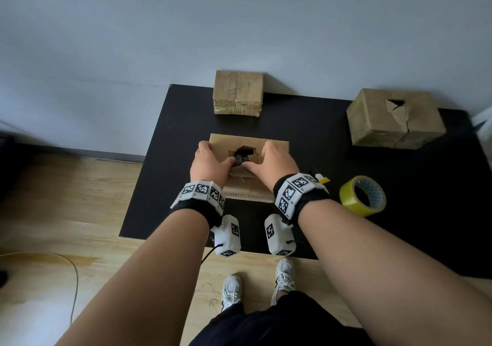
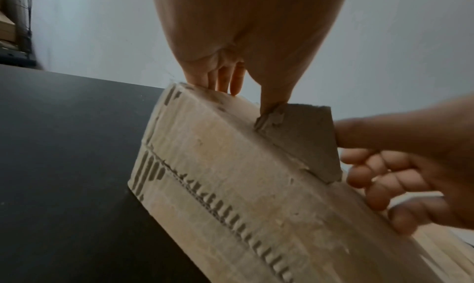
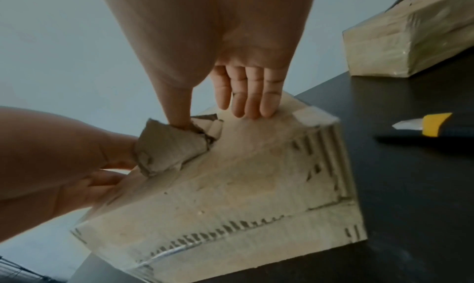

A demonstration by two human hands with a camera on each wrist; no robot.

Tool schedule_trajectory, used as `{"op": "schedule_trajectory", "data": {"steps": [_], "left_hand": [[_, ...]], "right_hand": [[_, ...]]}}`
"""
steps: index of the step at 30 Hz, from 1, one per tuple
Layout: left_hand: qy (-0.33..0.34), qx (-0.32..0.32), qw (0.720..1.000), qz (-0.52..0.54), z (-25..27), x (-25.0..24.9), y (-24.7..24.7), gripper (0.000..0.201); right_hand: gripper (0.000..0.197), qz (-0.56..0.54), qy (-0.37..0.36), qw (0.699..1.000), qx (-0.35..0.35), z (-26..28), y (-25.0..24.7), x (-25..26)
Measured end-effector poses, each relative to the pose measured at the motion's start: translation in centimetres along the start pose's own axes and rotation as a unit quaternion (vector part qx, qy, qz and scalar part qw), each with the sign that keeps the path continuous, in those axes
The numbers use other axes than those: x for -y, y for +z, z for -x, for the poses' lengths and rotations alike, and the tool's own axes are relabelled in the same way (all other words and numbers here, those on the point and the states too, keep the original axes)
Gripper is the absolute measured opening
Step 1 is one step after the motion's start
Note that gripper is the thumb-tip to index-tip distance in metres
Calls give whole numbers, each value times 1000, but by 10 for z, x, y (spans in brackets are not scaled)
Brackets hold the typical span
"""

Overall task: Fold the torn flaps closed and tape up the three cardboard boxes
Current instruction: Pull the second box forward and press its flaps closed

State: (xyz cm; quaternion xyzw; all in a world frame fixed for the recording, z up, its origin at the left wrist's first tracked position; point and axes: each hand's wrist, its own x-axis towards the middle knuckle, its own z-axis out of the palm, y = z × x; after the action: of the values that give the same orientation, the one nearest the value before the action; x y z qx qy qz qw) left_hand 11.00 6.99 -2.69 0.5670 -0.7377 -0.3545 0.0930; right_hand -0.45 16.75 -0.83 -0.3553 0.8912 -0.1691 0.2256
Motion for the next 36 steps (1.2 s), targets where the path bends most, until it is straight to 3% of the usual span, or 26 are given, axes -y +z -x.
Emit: {"op": "schedule_trajectory", "data": {"steps": [9,14,23,29,36], "left_hand": [[8,-15,1000,10,9,7,2,48],[16,-14,1000,13,9,8,3,46],[28,-3,999,34,10,9,0,45],[169,22,984,-44,23,20,5,37],[173,92,980,-34,14,27,-5,40]], "right_hand": [[17,-42,9,997,-60,1,11,-11],[20,-96,0,993,-75,5,17,-18],[38,-2,-87,996,-24,12,20,-21],[33,-135,-20,991,-5,11,16,-18],[47,-122,-29,992,0,12,16,-19]]}}
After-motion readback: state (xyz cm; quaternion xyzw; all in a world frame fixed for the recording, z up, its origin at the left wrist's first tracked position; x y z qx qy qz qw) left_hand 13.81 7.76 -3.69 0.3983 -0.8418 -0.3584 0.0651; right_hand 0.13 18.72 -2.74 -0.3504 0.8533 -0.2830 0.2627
